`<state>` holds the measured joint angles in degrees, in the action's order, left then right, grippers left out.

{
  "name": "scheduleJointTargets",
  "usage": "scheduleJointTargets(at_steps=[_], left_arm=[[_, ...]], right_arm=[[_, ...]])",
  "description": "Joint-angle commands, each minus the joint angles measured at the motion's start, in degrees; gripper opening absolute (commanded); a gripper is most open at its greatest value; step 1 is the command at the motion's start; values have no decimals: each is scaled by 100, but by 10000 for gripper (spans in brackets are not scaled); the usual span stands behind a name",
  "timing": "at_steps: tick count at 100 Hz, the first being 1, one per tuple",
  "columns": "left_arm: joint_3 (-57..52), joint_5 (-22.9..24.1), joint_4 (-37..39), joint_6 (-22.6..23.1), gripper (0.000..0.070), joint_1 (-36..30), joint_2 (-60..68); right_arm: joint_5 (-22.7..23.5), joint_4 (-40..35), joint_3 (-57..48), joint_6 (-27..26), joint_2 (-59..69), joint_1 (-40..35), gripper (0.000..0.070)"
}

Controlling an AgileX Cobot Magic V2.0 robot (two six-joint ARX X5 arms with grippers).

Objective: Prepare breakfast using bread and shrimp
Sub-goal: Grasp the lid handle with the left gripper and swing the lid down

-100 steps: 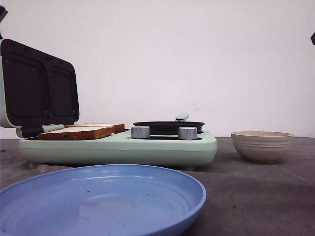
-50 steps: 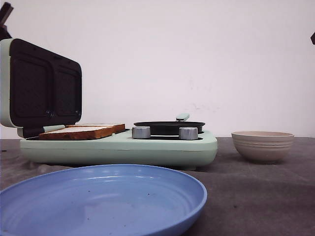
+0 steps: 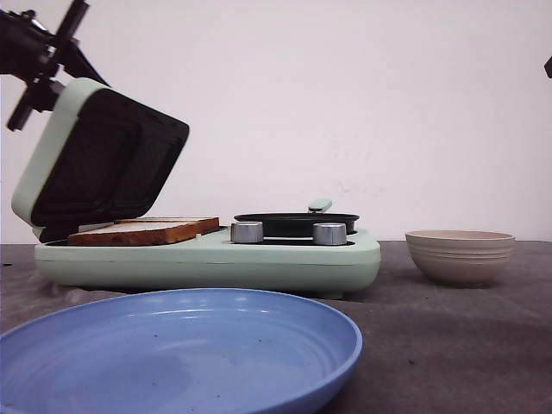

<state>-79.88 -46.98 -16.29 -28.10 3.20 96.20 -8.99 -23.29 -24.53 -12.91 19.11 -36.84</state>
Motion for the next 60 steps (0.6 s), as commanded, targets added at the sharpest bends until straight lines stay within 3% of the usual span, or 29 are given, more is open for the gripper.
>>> scheduleJointTargets(at_steps=[1,38,60], left_arm=[[-55,138,61,680,12,-87,173],[-55,730,-133,1040,12,-704,173],[-55,1338,-431,1488,12,-1088,173]], right_arm=[[-7,52,-17,-59,22,-42,3],[-7,52,-17,-68,22,-42,3],[-7,52,-17,-68,22,-42,3]])
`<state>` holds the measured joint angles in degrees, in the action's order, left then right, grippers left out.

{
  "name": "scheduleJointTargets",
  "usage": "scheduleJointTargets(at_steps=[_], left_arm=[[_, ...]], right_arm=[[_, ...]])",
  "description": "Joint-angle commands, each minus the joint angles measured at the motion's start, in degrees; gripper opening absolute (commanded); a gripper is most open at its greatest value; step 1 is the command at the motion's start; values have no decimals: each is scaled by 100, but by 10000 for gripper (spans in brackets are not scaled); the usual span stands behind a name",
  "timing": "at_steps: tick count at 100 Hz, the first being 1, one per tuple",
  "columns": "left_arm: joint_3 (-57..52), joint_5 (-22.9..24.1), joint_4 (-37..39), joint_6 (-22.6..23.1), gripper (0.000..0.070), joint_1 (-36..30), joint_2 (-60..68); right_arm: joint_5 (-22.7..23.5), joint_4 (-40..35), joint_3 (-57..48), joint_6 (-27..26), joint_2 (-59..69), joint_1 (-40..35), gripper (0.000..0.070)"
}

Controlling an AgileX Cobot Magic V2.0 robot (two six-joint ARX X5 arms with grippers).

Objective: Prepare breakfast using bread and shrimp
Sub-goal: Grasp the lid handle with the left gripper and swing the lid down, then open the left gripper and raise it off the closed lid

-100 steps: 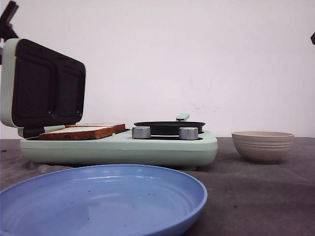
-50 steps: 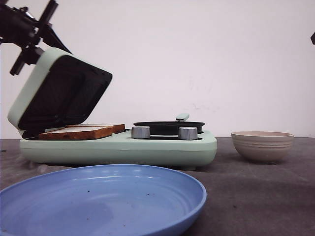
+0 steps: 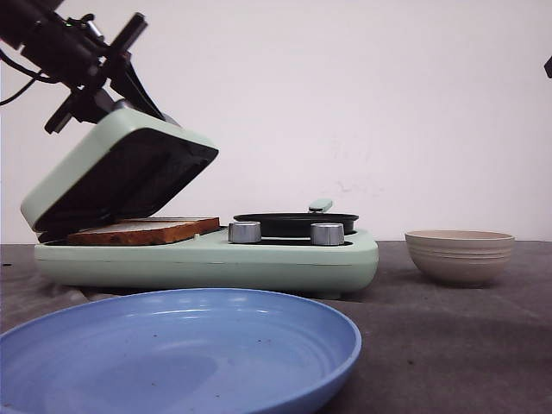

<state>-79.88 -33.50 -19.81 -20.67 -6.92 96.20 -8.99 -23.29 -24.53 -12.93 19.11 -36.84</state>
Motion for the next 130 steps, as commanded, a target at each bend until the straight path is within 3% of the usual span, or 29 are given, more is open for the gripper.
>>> scheduleJointTargets(at_steps=[1,71,130], left_arm=[[-55,15,-90,769,12,-92,173],[-55,1919,-643,1843,12,-1169,208],[-55,2531,-678,1917,12,-1602,638]], right_arm=[[-7,52,-17,-66,22,-42,3],[-7,52,-17,-173,22,-42,3],[-4,48,-17,-173,22,-42,3]])
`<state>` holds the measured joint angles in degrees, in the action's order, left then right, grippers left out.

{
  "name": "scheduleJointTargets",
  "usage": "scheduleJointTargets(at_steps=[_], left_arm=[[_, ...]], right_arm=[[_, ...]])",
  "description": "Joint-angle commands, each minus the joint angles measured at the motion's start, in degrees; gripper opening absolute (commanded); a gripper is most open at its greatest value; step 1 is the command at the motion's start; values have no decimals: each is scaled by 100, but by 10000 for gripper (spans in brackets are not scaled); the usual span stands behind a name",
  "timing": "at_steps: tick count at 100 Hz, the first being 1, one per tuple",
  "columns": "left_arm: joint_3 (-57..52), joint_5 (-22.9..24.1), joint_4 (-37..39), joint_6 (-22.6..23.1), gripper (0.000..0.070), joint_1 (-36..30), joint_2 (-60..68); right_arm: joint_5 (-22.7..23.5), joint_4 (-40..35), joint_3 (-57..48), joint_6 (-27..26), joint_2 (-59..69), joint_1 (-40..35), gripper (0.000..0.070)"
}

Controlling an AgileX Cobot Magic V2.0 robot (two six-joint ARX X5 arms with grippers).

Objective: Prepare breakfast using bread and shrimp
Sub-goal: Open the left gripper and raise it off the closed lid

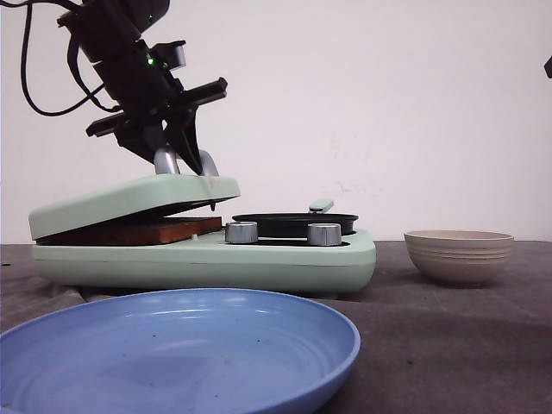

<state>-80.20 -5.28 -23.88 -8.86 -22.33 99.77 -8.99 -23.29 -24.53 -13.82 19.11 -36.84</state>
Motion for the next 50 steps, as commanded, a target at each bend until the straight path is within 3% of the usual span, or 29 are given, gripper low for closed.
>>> scheduleJointTargets(at_steps=[1,29,45,50], left_arm=[[-22,-284,-273,734,12,-63,293],[-22,-201,-330,737,46,-72,367],[-22,-205,-330,734,280,-72,367],[-22,-212,-326,734,322,-72,367]], right_arm=[[-4,50,-17,-83,22,-42,3],[-4,50,-17,-83,22,-42,3],[-4,48,-17,-83,22,-42,3],[-4,50,-17,-81,22,-42,3]])
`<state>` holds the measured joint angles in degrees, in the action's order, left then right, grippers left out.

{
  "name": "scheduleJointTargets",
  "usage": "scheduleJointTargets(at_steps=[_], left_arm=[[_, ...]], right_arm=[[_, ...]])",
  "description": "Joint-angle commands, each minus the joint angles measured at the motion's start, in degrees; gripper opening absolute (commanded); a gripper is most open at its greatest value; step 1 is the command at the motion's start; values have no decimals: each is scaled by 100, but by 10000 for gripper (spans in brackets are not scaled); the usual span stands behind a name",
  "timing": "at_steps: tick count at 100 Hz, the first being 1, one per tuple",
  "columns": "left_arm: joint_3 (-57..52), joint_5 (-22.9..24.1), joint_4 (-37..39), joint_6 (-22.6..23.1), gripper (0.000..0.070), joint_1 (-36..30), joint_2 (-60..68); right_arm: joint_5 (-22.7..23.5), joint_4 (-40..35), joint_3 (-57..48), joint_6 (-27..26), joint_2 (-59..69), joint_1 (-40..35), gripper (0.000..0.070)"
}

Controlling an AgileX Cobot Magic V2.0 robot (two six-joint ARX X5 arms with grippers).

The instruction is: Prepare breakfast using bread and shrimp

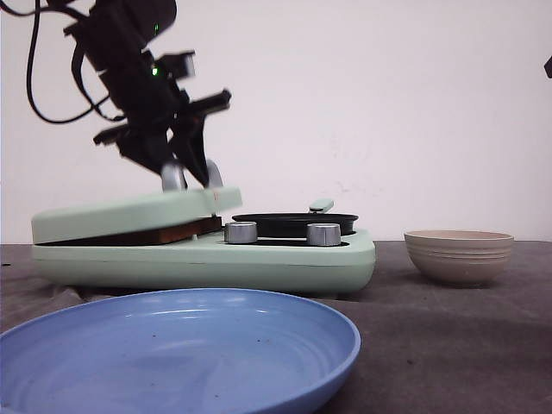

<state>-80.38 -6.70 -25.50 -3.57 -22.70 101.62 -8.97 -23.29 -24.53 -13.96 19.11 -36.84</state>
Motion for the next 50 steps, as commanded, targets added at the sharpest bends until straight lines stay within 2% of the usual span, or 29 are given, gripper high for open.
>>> scheduleJointTargets(at_steps=[1,19,26,50], left_arm=[[-4,-76,-164,208,326,-35,181],[-39,-350,-85,131,483,-26,179],[-109,-544,-87,96,520,-9,179],[-669,-973,-219,35,521,-7,105]], right_arm=[[-7,50,-17,-68,22,-42,3],[-7,50,-17,-68,22,-42,3],[-7,48,-17,-70,22,-42,3],[-9,50,-17,-68,22,-42,3]])
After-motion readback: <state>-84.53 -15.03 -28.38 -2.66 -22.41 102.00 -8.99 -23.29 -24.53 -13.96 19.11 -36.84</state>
